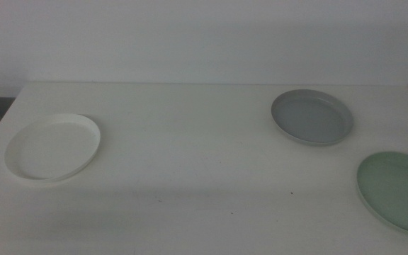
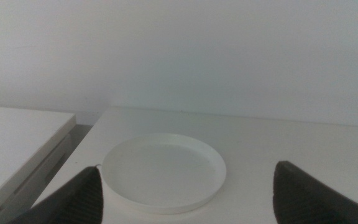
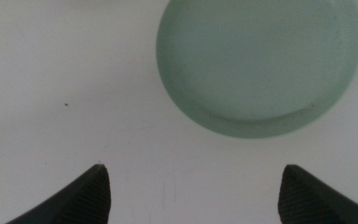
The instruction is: Stack the three bowls on top of each other.
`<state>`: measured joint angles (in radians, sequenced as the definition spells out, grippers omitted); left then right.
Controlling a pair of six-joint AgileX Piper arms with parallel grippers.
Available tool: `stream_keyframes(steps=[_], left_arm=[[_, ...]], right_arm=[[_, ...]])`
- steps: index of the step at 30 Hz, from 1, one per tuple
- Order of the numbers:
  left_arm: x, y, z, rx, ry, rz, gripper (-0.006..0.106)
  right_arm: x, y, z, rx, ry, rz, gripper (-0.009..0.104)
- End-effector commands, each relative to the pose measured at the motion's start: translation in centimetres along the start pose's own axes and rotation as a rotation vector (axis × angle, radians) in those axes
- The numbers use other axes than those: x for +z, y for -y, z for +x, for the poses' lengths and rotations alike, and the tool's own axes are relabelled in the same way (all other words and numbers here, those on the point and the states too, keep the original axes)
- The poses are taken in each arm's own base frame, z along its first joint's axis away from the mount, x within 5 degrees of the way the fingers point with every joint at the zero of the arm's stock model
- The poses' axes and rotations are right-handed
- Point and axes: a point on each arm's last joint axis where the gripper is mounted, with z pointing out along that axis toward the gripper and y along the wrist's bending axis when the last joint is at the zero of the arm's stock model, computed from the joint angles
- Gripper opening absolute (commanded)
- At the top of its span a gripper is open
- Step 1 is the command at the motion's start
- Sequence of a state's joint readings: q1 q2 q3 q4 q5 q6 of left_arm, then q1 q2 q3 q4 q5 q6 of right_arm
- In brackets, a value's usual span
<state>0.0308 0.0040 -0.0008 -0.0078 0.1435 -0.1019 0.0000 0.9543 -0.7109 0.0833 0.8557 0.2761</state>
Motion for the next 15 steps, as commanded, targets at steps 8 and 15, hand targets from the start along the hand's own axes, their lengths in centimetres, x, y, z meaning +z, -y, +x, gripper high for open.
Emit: stream_keyframes(steps=[8, 15], left_arm=[[0.0, 0.0, -0.1, -0.002, 0.017, 0.003, 0.094], [0.0, 0.0, -0.1, -0.002, 0.017, 0.003, 0.094]], right_arm=[[1.8, 0.2, -2.1, -0.015, 0.003, 0.056, 0.093], [3.9, 4.9, -7.2, 0.153, -0.062, 0.14, 0.088]])
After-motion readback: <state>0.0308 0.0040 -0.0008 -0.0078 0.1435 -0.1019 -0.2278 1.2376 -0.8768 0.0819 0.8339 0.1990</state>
